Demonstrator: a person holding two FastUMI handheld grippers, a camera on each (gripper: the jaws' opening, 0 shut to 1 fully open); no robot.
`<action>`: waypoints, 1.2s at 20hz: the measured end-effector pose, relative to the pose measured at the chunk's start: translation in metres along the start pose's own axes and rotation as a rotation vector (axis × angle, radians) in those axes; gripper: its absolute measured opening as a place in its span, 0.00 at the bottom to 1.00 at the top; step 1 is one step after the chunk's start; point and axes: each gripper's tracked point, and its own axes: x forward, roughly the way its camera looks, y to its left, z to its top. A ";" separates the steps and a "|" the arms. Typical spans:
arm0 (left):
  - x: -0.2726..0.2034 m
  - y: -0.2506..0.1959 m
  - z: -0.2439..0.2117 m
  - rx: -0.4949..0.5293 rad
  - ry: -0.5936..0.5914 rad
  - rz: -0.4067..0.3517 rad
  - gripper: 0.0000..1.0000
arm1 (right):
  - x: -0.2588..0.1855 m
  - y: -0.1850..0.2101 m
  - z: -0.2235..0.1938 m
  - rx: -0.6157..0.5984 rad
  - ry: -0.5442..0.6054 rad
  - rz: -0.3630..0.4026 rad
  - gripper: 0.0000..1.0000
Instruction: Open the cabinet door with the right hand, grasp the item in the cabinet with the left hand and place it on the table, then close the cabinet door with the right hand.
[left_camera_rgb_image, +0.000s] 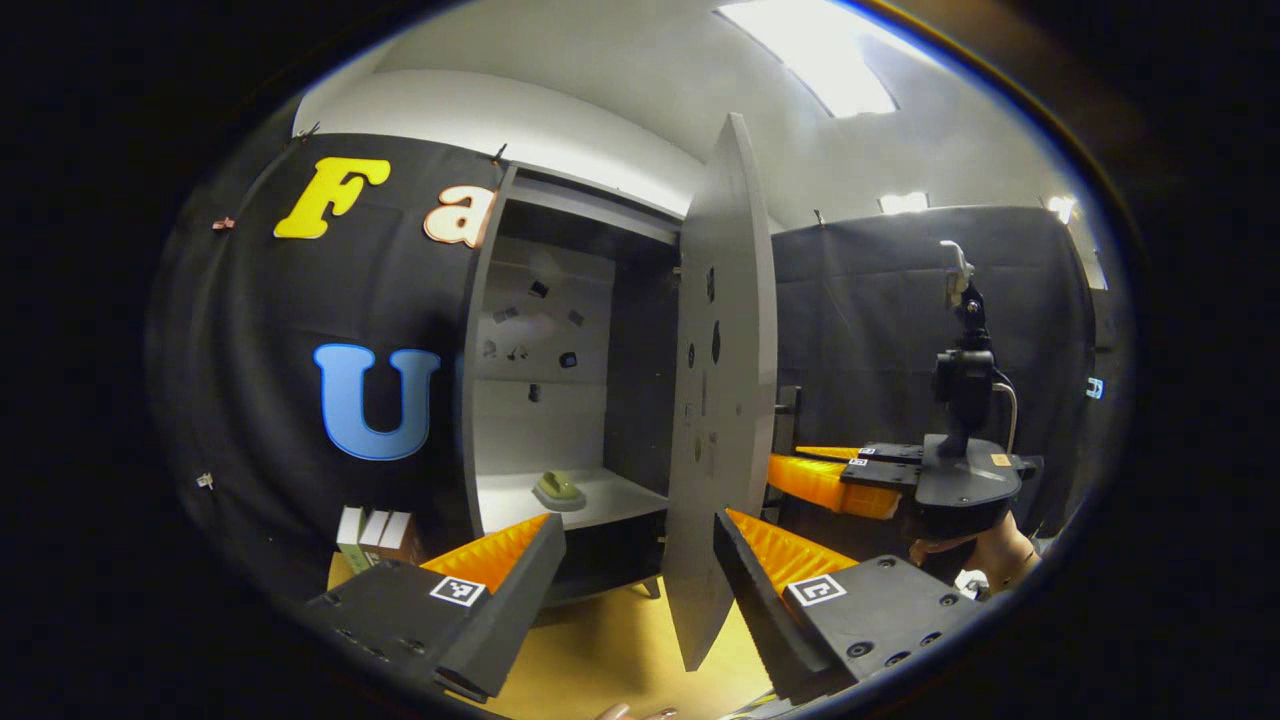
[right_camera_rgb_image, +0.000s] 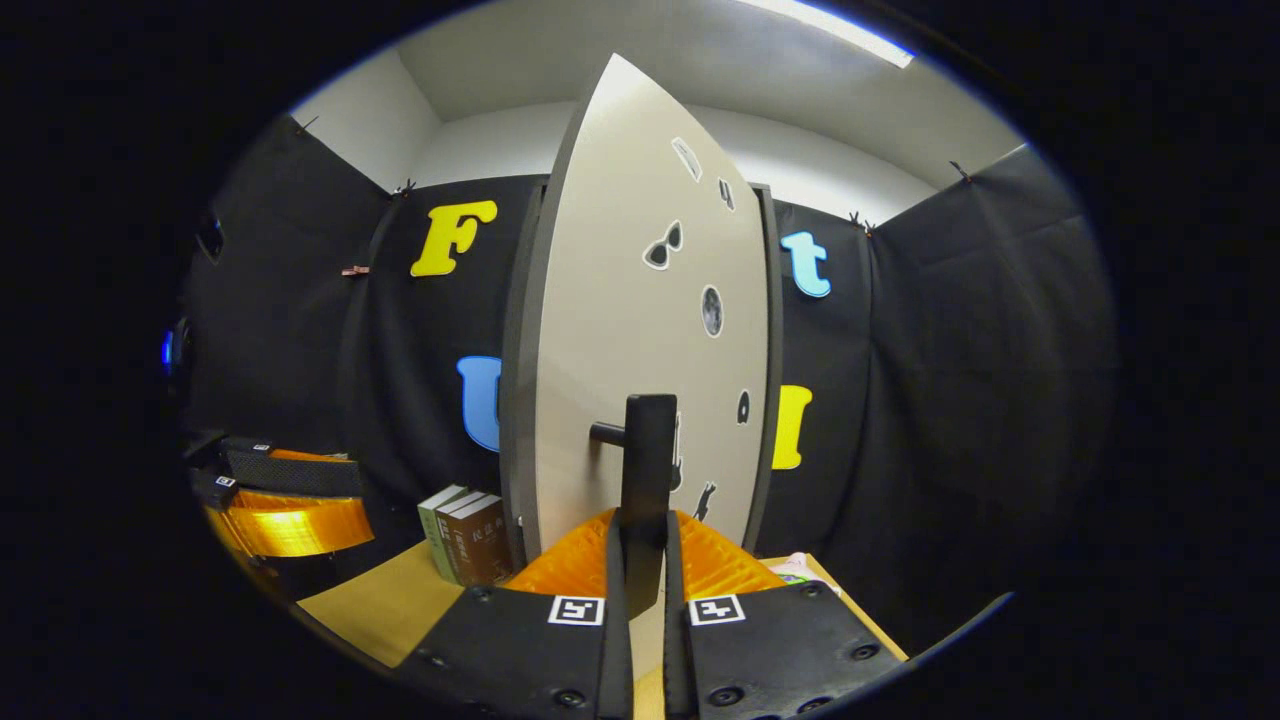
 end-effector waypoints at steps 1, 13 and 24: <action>0.005 -0.002 -0.001 -0.004 0.002 -0.015 0.94 | -0.003 -0.007 0.001 -0.012 -0.006 -0.014 0.16; 0.084 -0.057 0.004 0.001 0.001 -0.034 0.94 | -0.027 -0.123 0.005 0.020 -0.005 -0.051 0.14; 0.173 -0.072 -0.007 -0.045 0.021 -0.006 0.94 | -0.035 -0.174 0.001 0.029 -0.011 0.079 0.10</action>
